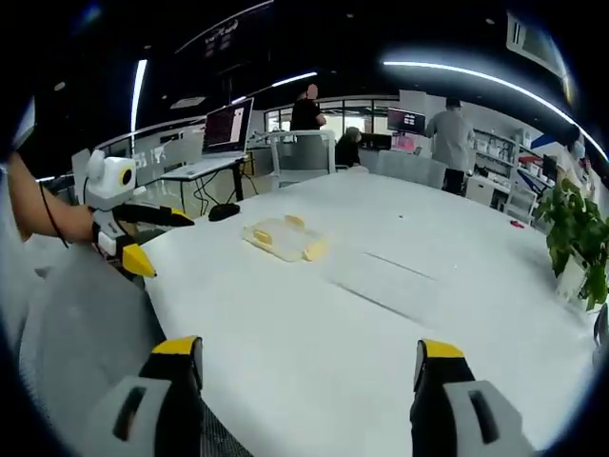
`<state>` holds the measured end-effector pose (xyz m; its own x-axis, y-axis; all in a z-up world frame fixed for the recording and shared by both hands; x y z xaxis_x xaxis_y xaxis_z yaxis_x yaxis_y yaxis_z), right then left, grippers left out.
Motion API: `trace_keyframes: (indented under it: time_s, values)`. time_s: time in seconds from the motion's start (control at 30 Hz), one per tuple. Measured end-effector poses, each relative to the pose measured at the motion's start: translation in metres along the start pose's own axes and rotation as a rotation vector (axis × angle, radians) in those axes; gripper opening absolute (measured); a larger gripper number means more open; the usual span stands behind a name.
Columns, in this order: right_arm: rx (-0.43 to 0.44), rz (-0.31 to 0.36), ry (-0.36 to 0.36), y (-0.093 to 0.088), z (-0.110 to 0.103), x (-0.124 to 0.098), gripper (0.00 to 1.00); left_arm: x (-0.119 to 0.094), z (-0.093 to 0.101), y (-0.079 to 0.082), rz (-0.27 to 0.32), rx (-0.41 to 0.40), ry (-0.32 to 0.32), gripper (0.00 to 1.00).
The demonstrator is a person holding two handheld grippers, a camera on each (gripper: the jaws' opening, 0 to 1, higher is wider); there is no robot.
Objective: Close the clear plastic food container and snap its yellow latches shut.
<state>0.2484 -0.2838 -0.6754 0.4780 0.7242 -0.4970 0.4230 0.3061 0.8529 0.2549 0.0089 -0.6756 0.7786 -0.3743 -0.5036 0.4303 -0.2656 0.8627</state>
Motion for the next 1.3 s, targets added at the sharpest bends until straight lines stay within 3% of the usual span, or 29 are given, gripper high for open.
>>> trace_keyframes:
  time_s: [1.3]
  values:
    - [0.013, -0.007, 0.003, -0.0030, -0.0027, 0.0000, 0.91, -0.0020, -0.0004, -0.0019, -0.002, 0.016, 0.010, 0.97]
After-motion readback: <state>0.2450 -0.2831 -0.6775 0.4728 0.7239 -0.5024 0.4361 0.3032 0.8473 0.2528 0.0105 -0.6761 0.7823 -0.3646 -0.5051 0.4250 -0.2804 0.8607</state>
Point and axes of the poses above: the point that each gripper's makers call its tool centre point, and the gripper's own axes: x roughly forward along the fingers, z roughly to its right, y roughly out of its top, the point moved 7 cm from there along -x, roughly backward along the fingers, and after that the axes turned 14 degrees about y, right-handed, at the moved point
